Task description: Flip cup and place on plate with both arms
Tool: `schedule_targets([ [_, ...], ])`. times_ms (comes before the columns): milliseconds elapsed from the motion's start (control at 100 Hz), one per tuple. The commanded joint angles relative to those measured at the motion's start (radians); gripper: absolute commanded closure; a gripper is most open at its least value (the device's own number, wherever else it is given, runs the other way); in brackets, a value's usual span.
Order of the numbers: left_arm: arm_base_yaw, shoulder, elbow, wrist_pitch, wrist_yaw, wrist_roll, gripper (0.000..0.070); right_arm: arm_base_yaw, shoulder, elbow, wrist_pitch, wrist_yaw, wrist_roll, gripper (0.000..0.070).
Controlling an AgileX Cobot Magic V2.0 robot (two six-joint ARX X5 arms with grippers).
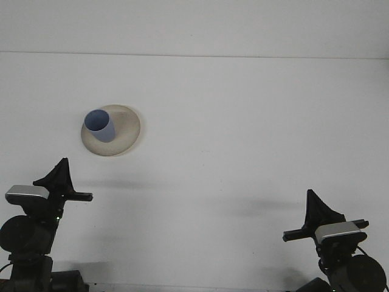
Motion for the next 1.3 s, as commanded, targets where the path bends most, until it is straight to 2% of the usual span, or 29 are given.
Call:
schedule_targets([
  [0,0.001,0.002,0.014,0.011,-0.004,-0.005,0.0687,0.004,-0.002,0.003,0.009,0.000,-0.006,0.0695],
  [400,-0.018,-0.032,-0.014,0.008,-0.027,0.004,0.0687,0.004,-0.002,0.003,0.009,0.000,-0.006,0.0695],
  [550,-0.068,-0.105,-0.171,0.127,-0.035,0.032,0.0687,0.004,-0.002,0.003,0.009,0.000,-0.006,0.0695],
  [650,-0.079,-0.199,-0.296,0.192,-0.051,0.009,0.0687,0.004,-0.002,0.003,0.009,0.000,-0.006,0.0695],
  [920,-0.083,-0.383,-0.481,0.198,-0.058,-0.045,0.0687,0.004,-0.002,0.003,0.009,0.000,-0.006,0.0695],
  [1290,-0.082,-0.381,-0.479,0.165,-0.060,-0.055,0.0686,0.004,-0.002,0.003,0.010,0.000,-0.006,0.0695],
])
